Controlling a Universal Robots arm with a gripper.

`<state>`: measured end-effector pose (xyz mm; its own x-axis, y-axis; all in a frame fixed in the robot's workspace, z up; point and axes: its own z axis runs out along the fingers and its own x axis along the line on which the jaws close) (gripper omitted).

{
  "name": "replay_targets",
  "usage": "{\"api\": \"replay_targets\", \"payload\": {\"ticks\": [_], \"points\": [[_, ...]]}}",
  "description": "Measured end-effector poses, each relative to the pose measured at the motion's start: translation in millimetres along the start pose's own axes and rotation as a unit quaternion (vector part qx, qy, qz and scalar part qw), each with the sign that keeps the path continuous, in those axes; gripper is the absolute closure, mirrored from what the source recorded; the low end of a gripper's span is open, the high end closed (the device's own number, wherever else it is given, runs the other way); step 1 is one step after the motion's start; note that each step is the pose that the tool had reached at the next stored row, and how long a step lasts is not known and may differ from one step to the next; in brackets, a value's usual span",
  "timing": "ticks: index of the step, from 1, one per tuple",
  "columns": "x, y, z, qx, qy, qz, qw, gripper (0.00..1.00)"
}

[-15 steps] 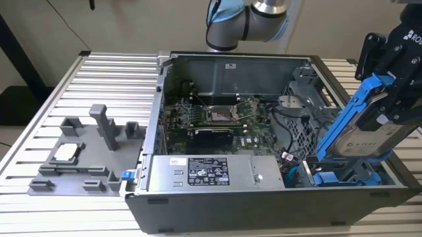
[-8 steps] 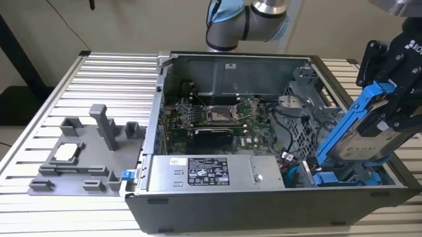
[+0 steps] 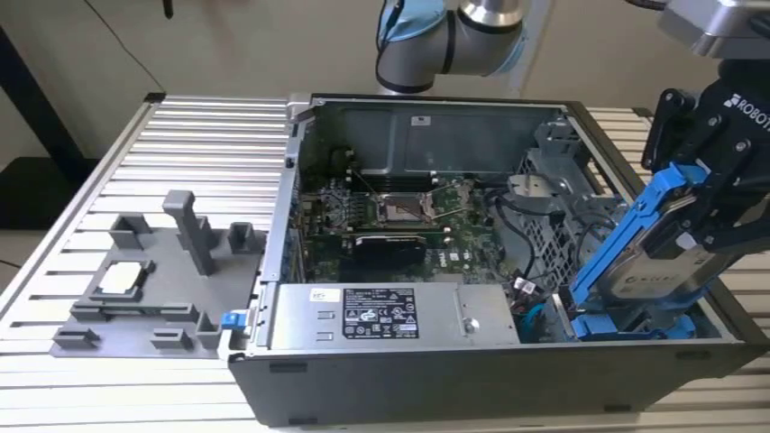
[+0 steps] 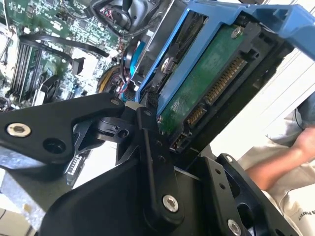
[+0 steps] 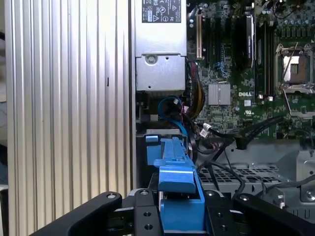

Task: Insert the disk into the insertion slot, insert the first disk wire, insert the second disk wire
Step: 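Insert the disk into the insertion slot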

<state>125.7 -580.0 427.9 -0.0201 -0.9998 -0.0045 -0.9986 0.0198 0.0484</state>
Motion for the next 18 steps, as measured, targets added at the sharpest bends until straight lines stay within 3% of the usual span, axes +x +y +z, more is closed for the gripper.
{"api": "replay_targets", "payload": {"ticks": [18], "points": [[-2.3, 0.3, 32.8, 0.0, -0.0006, 0.0, 1.0, 0.67]]}}
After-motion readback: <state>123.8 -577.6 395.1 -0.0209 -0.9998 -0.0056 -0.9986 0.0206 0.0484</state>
